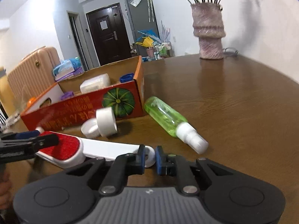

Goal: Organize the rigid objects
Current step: 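Grasp the red lint brush with the left tool and lift it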

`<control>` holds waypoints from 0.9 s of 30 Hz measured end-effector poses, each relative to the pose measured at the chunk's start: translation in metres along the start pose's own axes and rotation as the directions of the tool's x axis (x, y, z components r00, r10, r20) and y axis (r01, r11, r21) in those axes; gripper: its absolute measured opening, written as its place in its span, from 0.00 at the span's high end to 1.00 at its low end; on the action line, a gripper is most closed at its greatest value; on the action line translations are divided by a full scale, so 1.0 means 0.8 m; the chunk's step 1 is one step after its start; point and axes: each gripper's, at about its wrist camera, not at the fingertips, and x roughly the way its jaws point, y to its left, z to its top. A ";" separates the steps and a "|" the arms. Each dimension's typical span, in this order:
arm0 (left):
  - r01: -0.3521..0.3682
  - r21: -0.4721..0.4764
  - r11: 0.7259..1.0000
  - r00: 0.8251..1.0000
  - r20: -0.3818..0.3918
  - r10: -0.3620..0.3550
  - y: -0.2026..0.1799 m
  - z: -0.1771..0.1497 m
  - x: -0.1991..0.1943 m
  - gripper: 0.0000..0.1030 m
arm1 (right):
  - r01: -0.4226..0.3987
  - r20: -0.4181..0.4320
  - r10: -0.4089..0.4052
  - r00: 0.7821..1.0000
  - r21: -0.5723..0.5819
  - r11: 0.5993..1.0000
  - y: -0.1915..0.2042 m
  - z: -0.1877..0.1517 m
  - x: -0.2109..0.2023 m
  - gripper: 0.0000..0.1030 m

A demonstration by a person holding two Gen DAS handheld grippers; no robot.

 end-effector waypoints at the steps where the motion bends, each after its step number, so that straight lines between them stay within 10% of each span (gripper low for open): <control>1: 0.010 0.009 1.000 1.000 -0.007 -0.010 -0.007 -0.007 -0.012 0.24 | -0.008 -0.002 0.008 1.000 0.015 1.000 -0.006 -0.005 -0.010 0.89; 11: 0.064 -0.063 0.996 0.998 -0.006 -0.064 -0.034 -0.098 -0.154 0.24 | 0.004 0.003 -0.003 1.000 -0.125 0.992 0.025 -0.077 -0.109 0.89; 14: 0.115 -0.117 0.987 0.993 0.000 -0.115 -0.021 -0.114 -0.185 0.44 | -0.130 -0.007 0.131 0.991 -0.165 0.978 0.052 -0.084 -0.123 0.90; 16: 0.128 -0.145 0.981 0.992 0.006 -0.129 -0.015 -0.121 -0.195 0.42 | -0.181 -0.041 0.177 0.983 -0.190 0.965 0.071 -0.089 -0.119 0.90; 20: -0.060 -0.108 0.992 0.998 -0.006 0.060 -0.009 -0.131 -0.202 0.25 | -0.108 -0.025 0.105 0.994 -0.273 0.956 0.104 -0.103 -0.116 0.90; 27: -0.059 -0.163 0.985 0.998 0.005 0.061 0.022 -0.144 -0.242 0.15 | -0.054 -0.037 0.045 0.998 -0.287 0.957 0.110 -0.106 -0.132 0.87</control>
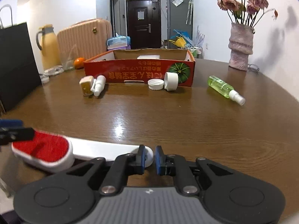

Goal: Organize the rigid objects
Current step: 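Grasp the red lint brush with the left tool and lift it, then carry the red lint brush into the box and open the left tool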

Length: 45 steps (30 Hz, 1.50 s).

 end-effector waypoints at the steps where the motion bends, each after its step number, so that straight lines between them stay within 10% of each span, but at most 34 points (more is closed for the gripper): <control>1: 0.012 -0.005 1.000 1.000 -0.009 -0.012 0.002 -0.002 0.000 0.15 | 0.005 0.001 -0.005 1.000 -0.003 1.000 0.001 -0.002 -0.001 0.87; 21: 0.029 -0.089 0.996 1.000 0.001 -0.029 0.019 -0.015 -0.001 0.46 | 0.020 -0.005 -0.020 1.000 0.059 0.998 0.007 -0.017 -0.013 0.91; 30: 0.027 -0.106 0.994 0.997 0.070 -0.019 0.010 -0.013 -0.010 0.51 | 0.033 0.134 -0.050 0.990 0.125 0.992 -0.001 -0.017 -0.038 0.91; 45: -0.006 0.044 0.999 0.931 0.365 -0.010 -0.021 0.119 0.005 0.51 | 0.000 0.403 -0.061 0.913 0.149 0.989 -0.045 0.103 -0.028 0.91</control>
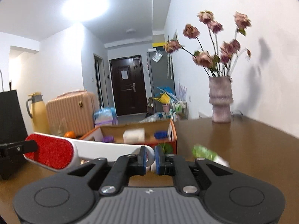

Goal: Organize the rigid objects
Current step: 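Carry the red lint brush into the box and open the left tool, then withdraw both tools from the box toward the remaining items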

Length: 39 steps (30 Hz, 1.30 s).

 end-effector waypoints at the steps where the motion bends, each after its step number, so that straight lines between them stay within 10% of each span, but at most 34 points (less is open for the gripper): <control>1: 0.000 -0.001 1.000 1.000 -0.001 0.000 0.002 0.010 0.011 0.51 | -0.007 0.006 0.007 1.000 0.004 1.000 -0.003 0.012 0.012 0.91; 10: -0.009 0.010 1.000 0.994 -0.104 0.010 0.038 0.093 0.162 0.51 | -0.065 -0.106 0.063 0.992 -0.010 0.998 -0.024 0.103 0.172 0.90; 15: -0.024 -0.078 0.997 0.957 -0.289 0.000 0.081 0.096 0.260 0.51 | -0.076 -0.255 0.070 0.964 -0.014 0.997 -0.027 0.119 0.279 0.90; 22: -0.105 -0.086 0.991 0.846 -0.531 0.044 0.115 0.063 0.351 0.52 | -0.101 -0.493 0.105 0.864 0.035 0.994 -0.031 0.083 0.392 0.90; 26: -0.016 -0.109 0.994 0.759 -0.648 -0.059 0.110 0.043 0.380 0.83 | -0.242 -0.601 0.278 0.749 0.142 0.960 -0.015 0.066 0.418 0.99; 33: -0.021 0.024 0.999 0.745 -0.667 0.032 0.081 0.039 0.388 0.71 | -0.275 -0.676 0.174 0.716 -0.044 0.960 0.028 0.058 0.418 0.97; 39: -0.088 0.046 0.995 0.753 -0.651 0.097 0.085 0.055 0.367 0.54 | -0.219 -0.664 0.136 0.735 -0.043 0.975 0.001 0.075 0.396 0.91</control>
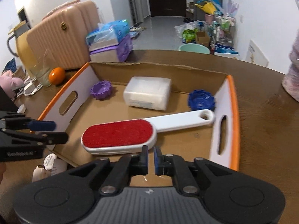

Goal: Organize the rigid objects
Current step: 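Withdraw both tools from the box toward the remaining items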

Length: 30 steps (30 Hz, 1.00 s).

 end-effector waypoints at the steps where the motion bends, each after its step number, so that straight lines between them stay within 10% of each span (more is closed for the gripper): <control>1: -0.007 -0.001 1.000 1.000 0.006 0.007 0.000 0.000 -0.008 0.52 | 0.010 0.008 -0.010 1.000 0.005 1.000 -0.002 -0.001 -0.009 0.90; 12: -0.057 0.051 0.997 0.985 0.165 0.047 -0.027 -0.023 -0.144 0.28 | 0.086 0.141 -0.085 0.986 -0.002 0.996 0.017 -0.023 -0.144 0.80; 17: -0.063 0.061 0.996 0.973 0.226 0.048 -0.037 -0.047 -0.190 0.21 | 0.111 0.223 -0.102 0.969 -0.030 0.993 0.036 -0.050 -0.199 0.51; 23: -0.119 0.074 0.990 0.877 0.476 0.070 -0.049 -0.098 -0.244 0.05 | 0.108 0.371 -0.105 0.923 0.014 0.994 0.049 -0.090 -0.250 0.20; 30: -0.089 0.049 0.995 0.758 0.651 0.036 -0.046 -0.159 -0.277 0.00 | 0.135 0.521 -0.130 0.843 0.029 0.990 0.065 -0.144 -0.278 0.11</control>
